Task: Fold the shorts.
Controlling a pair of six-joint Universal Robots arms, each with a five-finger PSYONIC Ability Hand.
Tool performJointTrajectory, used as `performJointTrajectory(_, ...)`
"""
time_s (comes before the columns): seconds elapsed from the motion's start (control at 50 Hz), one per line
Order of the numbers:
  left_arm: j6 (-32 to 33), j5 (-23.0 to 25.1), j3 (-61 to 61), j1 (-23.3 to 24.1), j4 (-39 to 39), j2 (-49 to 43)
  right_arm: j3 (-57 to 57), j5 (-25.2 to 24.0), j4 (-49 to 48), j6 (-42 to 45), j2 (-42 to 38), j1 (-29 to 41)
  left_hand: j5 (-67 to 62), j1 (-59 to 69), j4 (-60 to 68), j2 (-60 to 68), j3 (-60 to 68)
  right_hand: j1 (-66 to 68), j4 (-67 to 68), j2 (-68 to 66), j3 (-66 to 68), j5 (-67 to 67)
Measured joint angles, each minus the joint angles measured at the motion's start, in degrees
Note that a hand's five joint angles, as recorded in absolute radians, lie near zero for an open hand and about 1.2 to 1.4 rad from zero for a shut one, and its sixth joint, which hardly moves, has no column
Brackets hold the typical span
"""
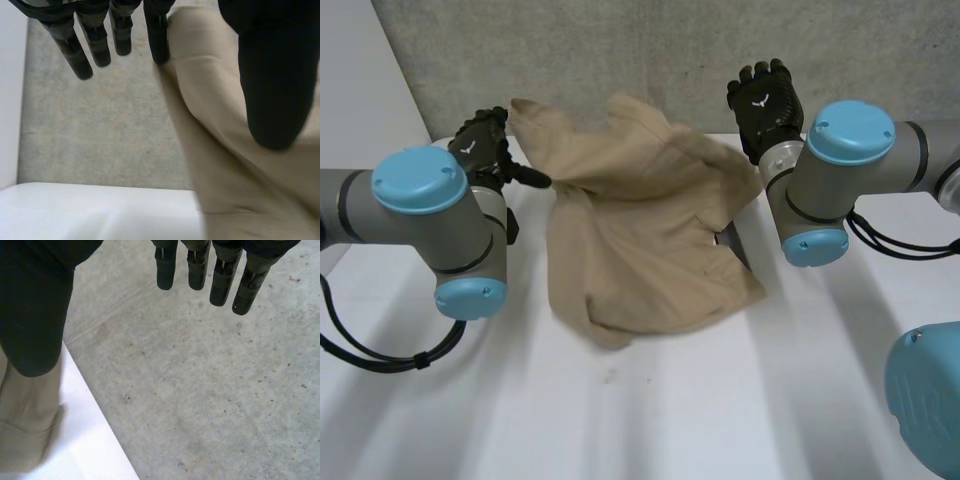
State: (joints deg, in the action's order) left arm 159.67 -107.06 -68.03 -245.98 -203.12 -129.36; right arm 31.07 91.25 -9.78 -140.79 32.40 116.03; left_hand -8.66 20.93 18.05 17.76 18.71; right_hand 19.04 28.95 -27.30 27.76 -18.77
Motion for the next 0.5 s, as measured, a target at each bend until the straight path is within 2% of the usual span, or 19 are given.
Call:
performJointTrajectory(0.02,0.1,0.8,0.6,0.0,0.0,-0.8,-0.4,0.0,0.2,0.4,-0.5,0.0,4.5,-3.2,-5.0,-4.4,-5.2,-7.6,-15.7,14.8,-15.3,14.8)
performJointTrajectory(0.04,0.1,1.8,0.9,-0.1,0.0,-1.4,-0.6,0.2,0.9,0.7,-0.8,0.0,5.8,-7.2,-6.3,-6.1,-6.4,-7.6,-15.7,15.0,-15.6,15.2)
performJointTrajectory(0.12,0.2,3.3,0.6,-0.2,0.1,-1.6,1.1,0.6,2.2,-0.1,0.8,0.0,5.8,-8.9,-6.3,-6.2,-6.4,-7.6,-15.7,15.0,-15.6,15.3)
performJointTrajectory(0.24,0.8,4.2,-3.3,-0.7,0.9,2.6,9.8,0.8,4.0,-3.3,8.8,-0.2,5.8,-8.9,-6.3,-6.2,-6.4,-7.6,-15.7,15.0,-15.6,15.3)
performJointTrajectory(0.28,1.4,4.2,-7.0,-0.9,1.2,6.5,14.7,0.2,4.8,-4.8,13.2,-0.4,5.8,-8.9,-6.3,-6.2,-6.4,-7.6,-15.7,15.0,-15.6,15.3)
performJointTrajectory(0.34,1.7,4.2,-9.1,-1.1,1.4,8.6,17.3,-0.3,5.3,-5.6,15.3,-0.5,5.8,-8.9,-6.3,-6.2,-6.4,-7.6,-15.7,15.0,-15.6,15.3)
performJointTrajectory(0.42,3.1,4.2,-17.1,-1.6,1.8,16.0,30.5,-4.8,8.7,-9.4,25.8,-0.9,5.8,-8.9,-6.3,-6.2,-6.4,-7.6,-15.7,15.0,-15.6,15.3)
performJointTrajectory(0.5,4.7,4.2,-22.7,-1.9,2.3,20.6,37.4,-7.6,11.1,-10.5,30.0,-1.0,5.8,-8.9,-6.3,-6.2,-6.4,-7.6,-15.7,15.0,-15.6,15.3)
